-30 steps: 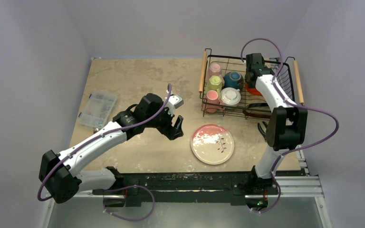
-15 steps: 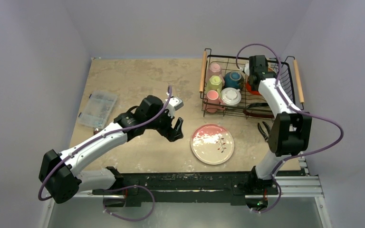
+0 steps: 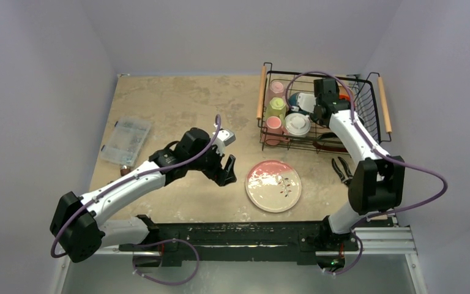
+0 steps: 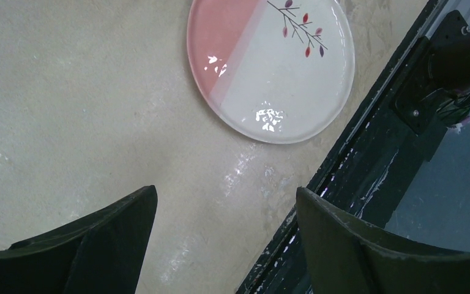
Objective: Load the mixed dishes into the dish rack
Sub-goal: Insert the plate into the dish rack.
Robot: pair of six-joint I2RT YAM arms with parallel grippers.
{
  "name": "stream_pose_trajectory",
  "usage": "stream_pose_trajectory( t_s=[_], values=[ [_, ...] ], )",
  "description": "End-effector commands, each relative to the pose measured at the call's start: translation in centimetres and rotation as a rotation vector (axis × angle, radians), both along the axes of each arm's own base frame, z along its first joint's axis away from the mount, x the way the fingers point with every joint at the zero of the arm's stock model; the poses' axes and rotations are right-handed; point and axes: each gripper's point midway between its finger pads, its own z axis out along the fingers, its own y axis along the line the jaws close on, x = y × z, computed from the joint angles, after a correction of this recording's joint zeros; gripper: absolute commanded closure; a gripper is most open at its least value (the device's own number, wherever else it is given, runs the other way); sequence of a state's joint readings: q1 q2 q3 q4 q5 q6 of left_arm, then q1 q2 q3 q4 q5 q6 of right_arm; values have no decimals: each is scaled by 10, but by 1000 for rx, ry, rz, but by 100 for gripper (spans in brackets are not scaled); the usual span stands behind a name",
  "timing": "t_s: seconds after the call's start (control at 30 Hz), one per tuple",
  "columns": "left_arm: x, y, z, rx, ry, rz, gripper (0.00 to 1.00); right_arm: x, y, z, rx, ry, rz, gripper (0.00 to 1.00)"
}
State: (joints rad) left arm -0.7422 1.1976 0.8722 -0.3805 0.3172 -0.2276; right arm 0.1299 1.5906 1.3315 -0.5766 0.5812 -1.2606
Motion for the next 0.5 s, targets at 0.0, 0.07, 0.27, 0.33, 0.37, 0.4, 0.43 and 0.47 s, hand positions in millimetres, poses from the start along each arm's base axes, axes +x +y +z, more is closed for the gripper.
stream_pose_trajectory(
  t_s=[0.0, 0.07, 0.27, 0.33, 0.37, 0.4, 0.43, 0.47],
  values=[
    [-2, -6, 12, -68, -27, -8, 17, 32, -3, 32, -103, -123, 55, 100],
    [-2, -5, 10, -61, -32, -8, 17, 40, -4, 35, -127, -149, 60, 100],
    [4, -4, 12, -44, -56, -1, 10, 60, -1, 56, -158, -206, 69, 100],
    [6, -4, 14, -40, -64, -2, 8, 64, -1, 65, -156, -243, 62, 100],
    [7, -5, 15, -39, -67, -5, 8, 65, -1, 68, -154, -254, 60, 100],
    [8, -6, 16, -37, -72, -7, 7, 66, -1, 70, -154, -260, 57, 100],
    [9, -6, 17, -35, -73, -8, 7, 67, 0, 72, -149, -269, 55, 100],
    [9, -6, 17, -32, -73, -9, 6, 69, 1, 75, -139, -283, 55, 100]
  ],
)
